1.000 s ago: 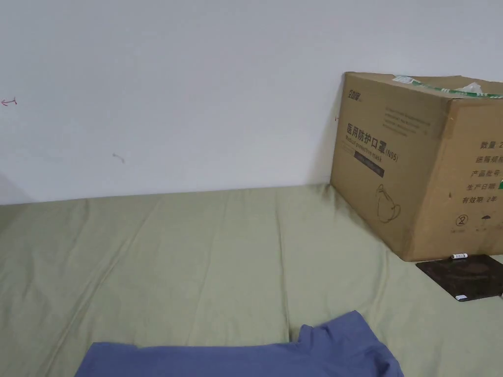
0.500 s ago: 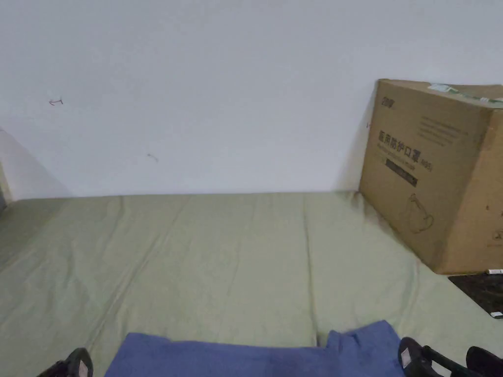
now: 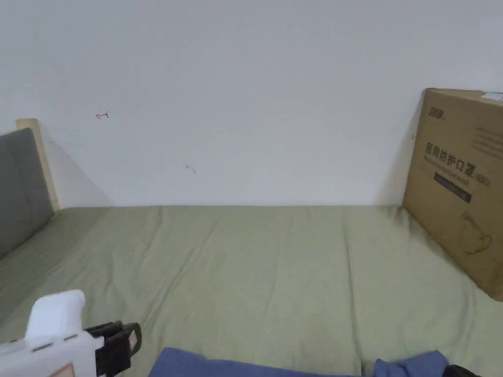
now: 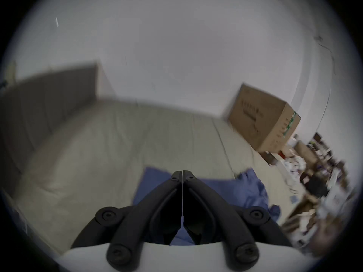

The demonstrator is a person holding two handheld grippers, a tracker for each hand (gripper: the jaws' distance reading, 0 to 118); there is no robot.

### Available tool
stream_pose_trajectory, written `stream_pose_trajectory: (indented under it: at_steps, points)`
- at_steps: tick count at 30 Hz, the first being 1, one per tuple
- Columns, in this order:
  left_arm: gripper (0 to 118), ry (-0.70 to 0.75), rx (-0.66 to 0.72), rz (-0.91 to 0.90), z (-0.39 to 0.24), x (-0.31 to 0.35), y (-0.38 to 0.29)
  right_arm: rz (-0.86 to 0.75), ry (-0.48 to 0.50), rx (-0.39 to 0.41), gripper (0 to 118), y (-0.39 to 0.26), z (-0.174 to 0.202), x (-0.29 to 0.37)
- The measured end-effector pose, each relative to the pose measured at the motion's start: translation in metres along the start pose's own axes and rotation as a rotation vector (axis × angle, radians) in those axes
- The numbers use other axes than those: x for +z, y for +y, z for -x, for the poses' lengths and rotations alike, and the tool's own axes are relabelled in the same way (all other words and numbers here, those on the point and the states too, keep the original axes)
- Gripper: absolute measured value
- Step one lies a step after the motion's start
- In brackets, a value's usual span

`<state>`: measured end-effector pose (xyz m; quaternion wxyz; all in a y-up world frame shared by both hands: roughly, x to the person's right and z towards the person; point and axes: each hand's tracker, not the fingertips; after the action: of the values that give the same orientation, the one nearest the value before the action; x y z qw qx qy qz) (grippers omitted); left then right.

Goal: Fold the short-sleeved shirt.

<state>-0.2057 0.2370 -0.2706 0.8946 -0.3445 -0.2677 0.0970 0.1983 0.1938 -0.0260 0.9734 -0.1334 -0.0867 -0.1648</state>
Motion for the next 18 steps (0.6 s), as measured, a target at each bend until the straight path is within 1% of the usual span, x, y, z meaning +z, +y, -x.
stream_pose_trajectory:
  at_steps: [2,4,5,6,7,8,9,11,13,14,17,18]
  points:
    - [0,-0.041,0.111,0.147,0.027,-0.052,0.028,0.038,0.005,-0.003,1,-0.004,-0.005,-0.011]
    - [0,0.054,0.039,0.224,0.042,-0.103,0.043,0.088,0.008,0.003,1,-0.009,-0.01,-0.026]
    - [12,0.099,-0.02,0.249,0.048,-0.126,0.048,0.108,0.008,0.01,1,-0.011,-0.012,-0.033]
    - [47,0.133,-0.038,0.276,0.059,-0.148,0.047,0.125,0.009,0.017,1,-0.013,-0.013,-0.04]
    - [97,0.157,-0.022,0.304,0.066,-0.167,0.047,0.14,0.011,0.023,1,-0.015,-0.014,-0.046]
    - [118,0.15,-0.002,0.365,0.075,-0.188,0.045,0.153,0.01,0.027,1,-0.016,-0.015,-0.052]
    - [112,0.095,0.013,0.333,0.079,-0.193,0.042,0.163,0.01,0.028,1,-0.018,-0.016,-0.058]
    - [113,0.139,0.005,0.392,0.087,-0.217,0.03,0.193,0.01,0.021,1,-0.022,-0.021,-0.069]
    - [113,0.179,-0.064,0.431,0.089,-0.239,0.018,0.223,0.01,0.005,1,-0.026,-0.024,-0.08]
    - [113,0.21,-0.113,0.449,0.097,-0.264,0.02,0.235,0.012,-0.003,1,-0.027,-0.026,-0.084]
    - [113,0.213,-0.18,0.51,0.103,-0.295,0.004,0.253,0.004,-0.008,1,-0.031,-0.031,-0.095]
    - [116,0.199,-0.182,0.535,0.105,-0.303,-0.002,0.259,0.001,-0.008,1,-0.032,-0.032,-0.098]
